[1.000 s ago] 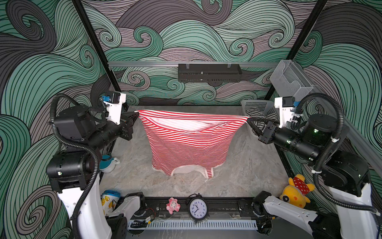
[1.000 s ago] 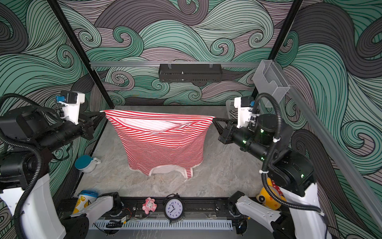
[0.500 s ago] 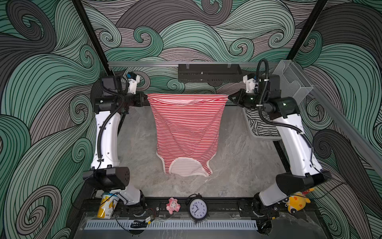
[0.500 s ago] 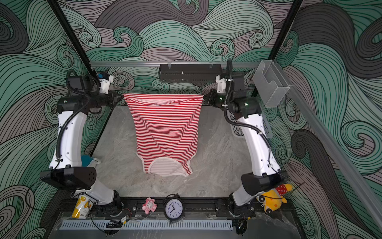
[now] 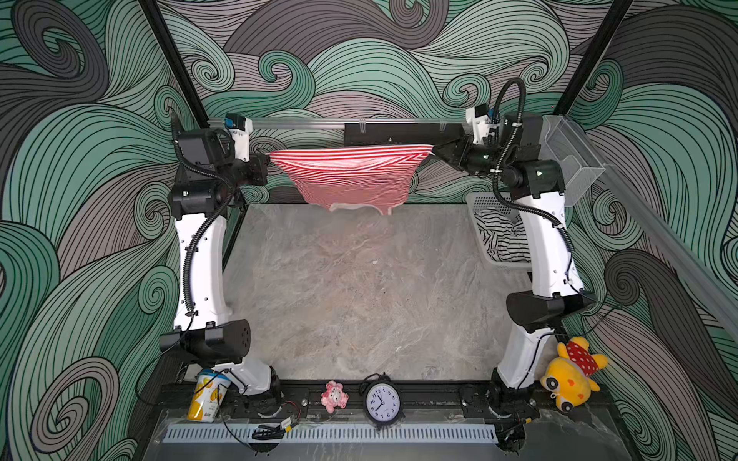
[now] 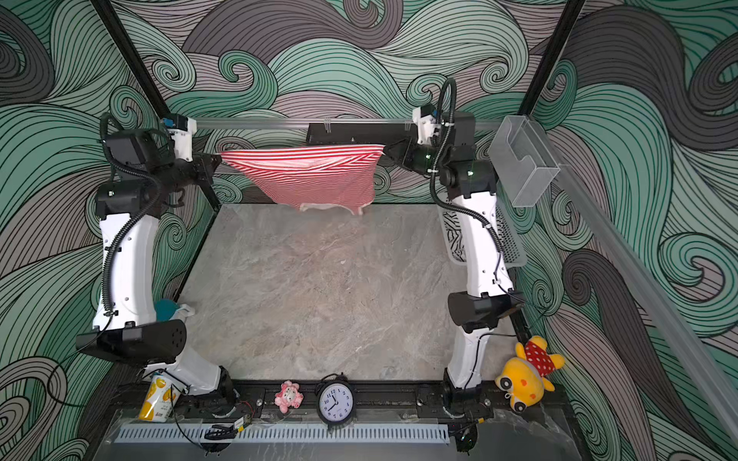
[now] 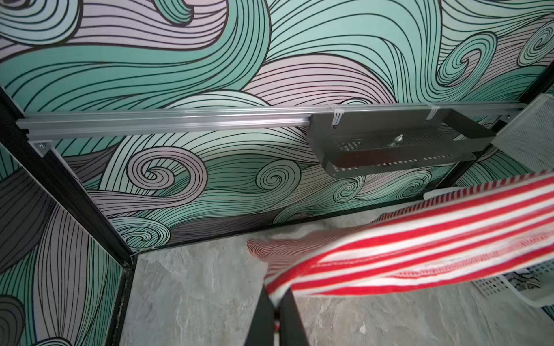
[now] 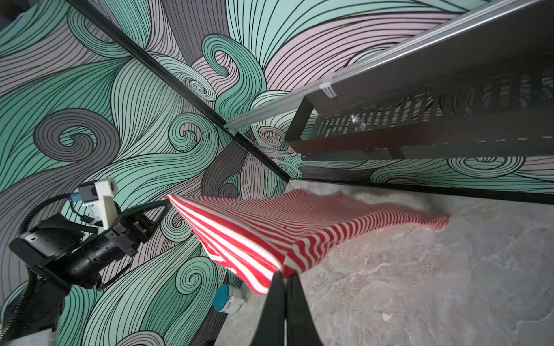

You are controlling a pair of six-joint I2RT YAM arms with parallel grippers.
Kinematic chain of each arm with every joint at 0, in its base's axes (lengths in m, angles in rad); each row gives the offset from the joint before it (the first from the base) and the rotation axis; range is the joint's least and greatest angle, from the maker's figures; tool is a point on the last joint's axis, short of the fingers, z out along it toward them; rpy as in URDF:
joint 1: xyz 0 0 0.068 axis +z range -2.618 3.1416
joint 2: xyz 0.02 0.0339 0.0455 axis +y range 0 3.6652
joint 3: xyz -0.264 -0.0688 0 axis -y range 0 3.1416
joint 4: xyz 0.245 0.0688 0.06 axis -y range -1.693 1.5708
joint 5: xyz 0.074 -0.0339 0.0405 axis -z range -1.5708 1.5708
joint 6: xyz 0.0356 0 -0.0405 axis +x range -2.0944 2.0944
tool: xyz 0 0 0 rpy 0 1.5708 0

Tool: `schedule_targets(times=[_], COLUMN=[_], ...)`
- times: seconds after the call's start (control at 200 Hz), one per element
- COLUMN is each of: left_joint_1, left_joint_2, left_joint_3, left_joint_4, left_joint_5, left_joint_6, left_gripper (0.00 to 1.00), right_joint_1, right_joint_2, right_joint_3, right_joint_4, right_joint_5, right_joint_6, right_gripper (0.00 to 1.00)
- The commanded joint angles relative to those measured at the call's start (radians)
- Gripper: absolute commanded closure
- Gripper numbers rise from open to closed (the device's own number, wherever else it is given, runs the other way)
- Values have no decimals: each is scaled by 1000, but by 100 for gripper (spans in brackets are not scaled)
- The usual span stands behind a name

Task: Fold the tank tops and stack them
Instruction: 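Swing the tank top up and lay it flat with both grippers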

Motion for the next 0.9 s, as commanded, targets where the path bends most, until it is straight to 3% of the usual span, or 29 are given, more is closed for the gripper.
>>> schedule_targets(times=[0.0,0.155,0.355,0.45,0.571,0.676,0.891], left_joint_1=[30,29,26,16,-23,-61,-88], left_joint_2=[-57,-133,-113,-82,-24,37,38], left_joint_3=[-313,-649,-811,-856,-874,-866,-911], left_joint_4=[145,163,-83,-185,-302,-392,-441], left_joint_5=[-34,11,100,108,29,-49,-92], left_joint_6=[40,143,367,468,544,558,595], left_gripper=[100,100,100,100,100,98,96], right_joint_1=[-14,-17,-19,-18,-19,-19,-15], right_joint_2=[-99,-244,-388,-441,-497,-556,-640], right_joint_3=[-367,-831,-1269,-1402,-1541,-1647,-1786], right_joint_4=[235,382,495,504,514,526,509], right_joint_5=[-29,-10,-7,-6,-15,-11,-21], right_joint_6=[42,48,56,55,62,77,103], right_gripper=[100,100,100,100,100,100,100])
